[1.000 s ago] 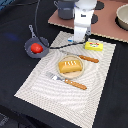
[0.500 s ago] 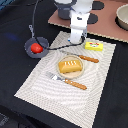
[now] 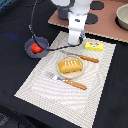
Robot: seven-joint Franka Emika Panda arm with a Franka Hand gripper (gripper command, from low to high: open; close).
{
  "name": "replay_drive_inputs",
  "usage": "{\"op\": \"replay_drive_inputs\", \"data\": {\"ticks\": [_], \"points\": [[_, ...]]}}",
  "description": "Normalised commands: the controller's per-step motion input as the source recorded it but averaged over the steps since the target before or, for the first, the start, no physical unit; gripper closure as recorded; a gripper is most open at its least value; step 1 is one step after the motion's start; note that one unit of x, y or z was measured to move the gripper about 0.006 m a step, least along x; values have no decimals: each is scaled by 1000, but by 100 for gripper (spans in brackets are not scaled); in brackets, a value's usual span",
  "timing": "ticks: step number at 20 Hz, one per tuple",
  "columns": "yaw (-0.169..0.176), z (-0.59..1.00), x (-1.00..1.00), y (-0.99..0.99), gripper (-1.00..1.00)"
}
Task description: Interact with the objects in diverse but meaningful ways.
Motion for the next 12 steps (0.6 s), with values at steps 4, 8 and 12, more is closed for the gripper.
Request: {"op": "replay_drive_inputs", "data": {"ticks": [4, 8, 12], "points": [[24, -221, -362, -95, 100], [20, -157, -254, -39, 100], [3, -56, -44, -44, 100]]}}
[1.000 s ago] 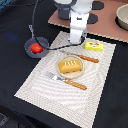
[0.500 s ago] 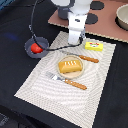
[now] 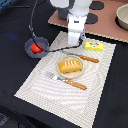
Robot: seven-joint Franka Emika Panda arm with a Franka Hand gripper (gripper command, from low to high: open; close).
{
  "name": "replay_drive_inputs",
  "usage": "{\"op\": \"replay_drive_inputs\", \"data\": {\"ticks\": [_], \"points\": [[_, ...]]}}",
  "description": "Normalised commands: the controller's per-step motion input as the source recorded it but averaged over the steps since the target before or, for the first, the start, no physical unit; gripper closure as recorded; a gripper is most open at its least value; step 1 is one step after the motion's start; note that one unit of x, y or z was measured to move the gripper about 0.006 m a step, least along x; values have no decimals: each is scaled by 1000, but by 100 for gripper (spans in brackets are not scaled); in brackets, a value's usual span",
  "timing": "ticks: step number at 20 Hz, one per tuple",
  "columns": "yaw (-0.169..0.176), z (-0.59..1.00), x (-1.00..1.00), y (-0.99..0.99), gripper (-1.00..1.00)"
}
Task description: Interact with the objects in diverse but meaningful ways.
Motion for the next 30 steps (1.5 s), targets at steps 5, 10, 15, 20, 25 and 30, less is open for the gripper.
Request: {"op": "replay_drive_inputs", "data": {"ticks": [5, 10, 15, 20, 25, 30], "points": [[0, 263, 0, -70, 100], [2, 1000, -70, -9, 100], [24, 985, -441, 62, 100], [110, 847, -675, 305, 100], [127, 733, -791, 427, 100], [116, 554, -735, 435, 100]]}}
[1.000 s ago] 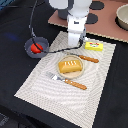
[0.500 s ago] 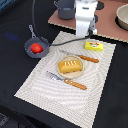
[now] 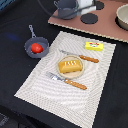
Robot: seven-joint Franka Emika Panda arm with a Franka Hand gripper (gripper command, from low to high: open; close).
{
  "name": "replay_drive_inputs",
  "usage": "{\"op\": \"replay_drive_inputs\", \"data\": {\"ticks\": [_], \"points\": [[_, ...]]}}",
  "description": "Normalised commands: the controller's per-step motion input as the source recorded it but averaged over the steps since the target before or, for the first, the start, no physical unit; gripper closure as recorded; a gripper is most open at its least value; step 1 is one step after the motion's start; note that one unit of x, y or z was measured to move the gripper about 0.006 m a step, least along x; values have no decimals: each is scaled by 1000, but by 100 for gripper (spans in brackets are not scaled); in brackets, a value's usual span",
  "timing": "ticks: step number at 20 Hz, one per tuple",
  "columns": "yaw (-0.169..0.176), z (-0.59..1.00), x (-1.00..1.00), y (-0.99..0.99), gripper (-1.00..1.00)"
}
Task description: Interact with the objects in diverse but meaningful ways.
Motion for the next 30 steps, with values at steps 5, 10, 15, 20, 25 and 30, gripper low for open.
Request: {"op": "replay_drive_inputs", "data": {"ticks": [5, 10, 15, 20, 25, 30], "points": [[106, 319, -528, 388, 100], [85, -88, -272, 171, 100], [64, -254, -127, 82, 100], [65, -343, -189, 26, 100], [64, -391, -274, 0, 100], [61, -367, -309, 17, 100]]}}
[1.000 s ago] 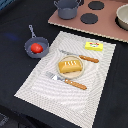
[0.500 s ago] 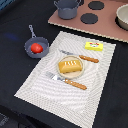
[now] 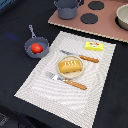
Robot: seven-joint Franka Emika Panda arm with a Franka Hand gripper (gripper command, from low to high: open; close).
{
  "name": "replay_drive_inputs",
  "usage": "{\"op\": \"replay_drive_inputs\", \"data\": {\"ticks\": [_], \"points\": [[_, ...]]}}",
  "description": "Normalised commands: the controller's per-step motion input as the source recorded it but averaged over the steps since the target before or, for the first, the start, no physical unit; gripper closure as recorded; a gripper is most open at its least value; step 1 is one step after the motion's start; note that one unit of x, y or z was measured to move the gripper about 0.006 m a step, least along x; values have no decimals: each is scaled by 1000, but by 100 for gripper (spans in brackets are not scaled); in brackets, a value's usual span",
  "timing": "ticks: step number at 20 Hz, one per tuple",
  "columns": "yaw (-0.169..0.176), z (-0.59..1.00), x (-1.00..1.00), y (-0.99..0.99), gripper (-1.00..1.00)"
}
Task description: Interact with the objects in diverse but meaningful ways.
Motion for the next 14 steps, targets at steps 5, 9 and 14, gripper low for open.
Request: {"op": "replay_drive_inputs", "data": {"ticks": [5, 9, 14], "points": [[58, -338, -272, 7, 100], [54, -340, -251, 2, 100], [35, -356, -199, -1, 100]]}}
